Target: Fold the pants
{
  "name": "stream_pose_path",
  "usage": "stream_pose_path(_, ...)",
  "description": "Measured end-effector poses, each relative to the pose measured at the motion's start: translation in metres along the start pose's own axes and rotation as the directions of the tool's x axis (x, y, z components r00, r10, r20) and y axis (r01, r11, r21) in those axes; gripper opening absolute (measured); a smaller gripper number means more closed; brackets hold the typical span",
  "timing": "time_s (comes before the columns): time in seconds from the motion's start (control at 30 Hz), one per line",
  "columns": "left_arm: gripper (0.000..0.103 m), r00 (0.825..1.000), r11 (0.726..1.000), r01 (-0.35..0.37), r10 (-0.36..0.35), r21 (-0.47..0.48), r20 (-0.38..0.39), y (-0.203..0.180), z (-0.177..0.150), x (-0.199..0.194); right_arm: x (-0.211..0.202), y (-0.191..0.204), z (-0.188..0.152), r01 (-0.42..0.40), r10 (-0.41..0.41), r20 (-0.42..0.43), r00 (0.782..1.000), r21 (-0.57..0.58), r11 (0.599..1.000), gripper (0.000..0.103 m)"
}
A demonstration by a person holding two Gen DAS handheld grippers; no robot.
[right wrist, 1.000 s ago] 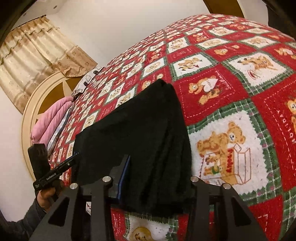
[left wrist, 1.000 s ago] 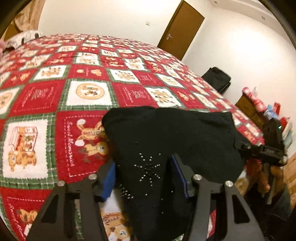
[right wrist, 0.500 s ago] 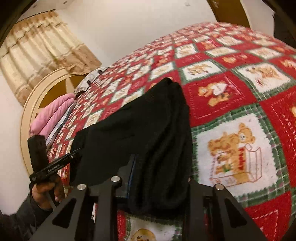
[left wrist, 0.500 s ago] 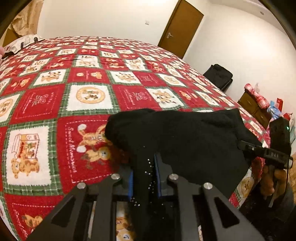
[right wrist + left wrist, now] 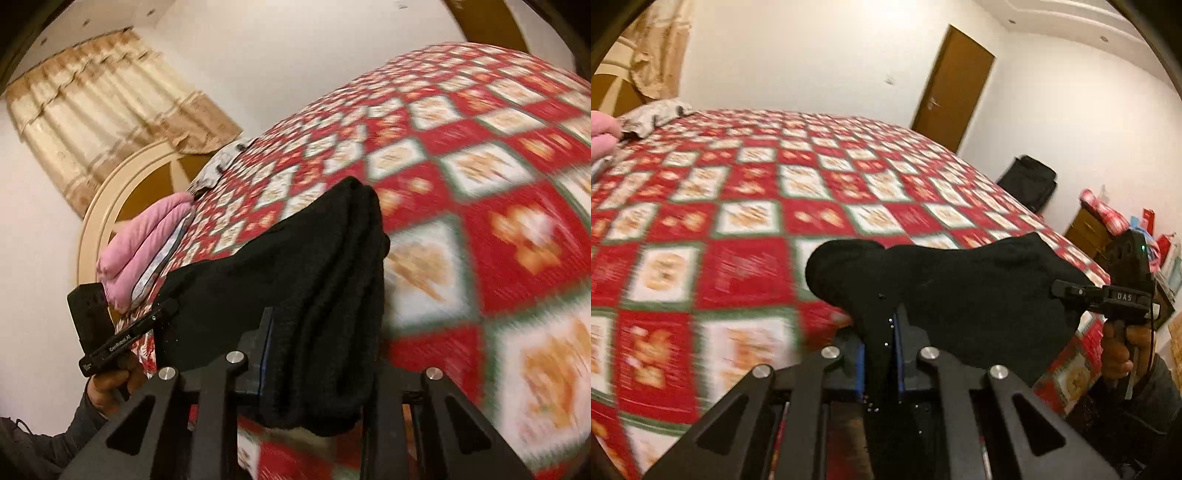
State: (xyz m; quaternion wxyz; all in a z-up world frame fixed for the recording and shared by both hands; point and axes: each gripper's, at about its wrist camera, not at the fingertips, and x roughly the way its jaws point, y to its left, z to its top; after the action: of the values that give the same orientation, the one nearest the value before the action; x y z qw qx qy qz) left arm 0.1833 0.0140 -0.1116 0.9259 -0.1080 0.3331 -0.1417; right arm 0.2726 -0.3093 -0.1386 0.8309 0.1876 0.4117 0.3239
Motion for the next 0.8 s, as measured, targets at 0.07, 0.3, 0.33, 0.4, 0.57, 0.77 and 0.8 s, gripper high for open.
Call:
stream_pose_path(0.07, 0.013, 0.999, 0.999, -0.044, 0.045, -0.013, 0.022, 0.022, 0.007, -0.012, 0.025, 0.02, 0.019, -0.023, 0.022, -0.025, 0.999, -0.034, 0.999, 0.026)
stream_pose_path(0.3, 0.013, 0.974, 0.974, -0.216, 0.221, -0.07, 0.06, 0.105, 0.026, -0.044, 0.14, 0.096, 0.079, -0.127, 0.109, -0.14, 0.984, -0.128, 0.984, 0.026)
stream_pose_path(0.33, 0.013, 0.969, 0.969, -0.233, 0.239, -0.083, 0.064, 0.117, 0.028, -0.049, 0.157, 0.108, 0.085, -0.138, 0.116, -0.154, 0.981, -0.137, 0.981, 0.026)
stream_pose_path(0.4, 0.013, 0.958, 0.956, -0.27, 0.279, -0.111, 0.073, 0.141, 0.032, -0.056, 0.185, 0.124, 0.094, -0.161, 0.135, -0.175, 0.975, -0.143, 0.977, 0.026)
stream_pose_path(0.57, 0.013, 0.944, 0.937, -0.309, 0.323, -0.162, 0.071, 0.177, 0.033, -0.06, 0.245, 0.15, 0.115, -0.179, 0.14, -0.226, 0.964, -0.161, 0.971, 0.026)
stream_pose_path(0.77, 0.015, 0.944, 0.925, -0.324, 0.33, -0.201, -0.003, 0.209, 0.02, -0.033, 0.287, 0.142, 0.113, -0.151, 0.102, -0.292, 0.951, -0.15, 0.977, 0.026)
stream_pose_path(0.8, 0.022, 0.939, 0.918, -0.343, 0.343, -0.201, -0.032, 0.212, 0.013, -0.025, 0.29, 0.136, 0.11, -0.139, 0.089, -0.305, 0.948, -0.149, 0.979, 0.027)
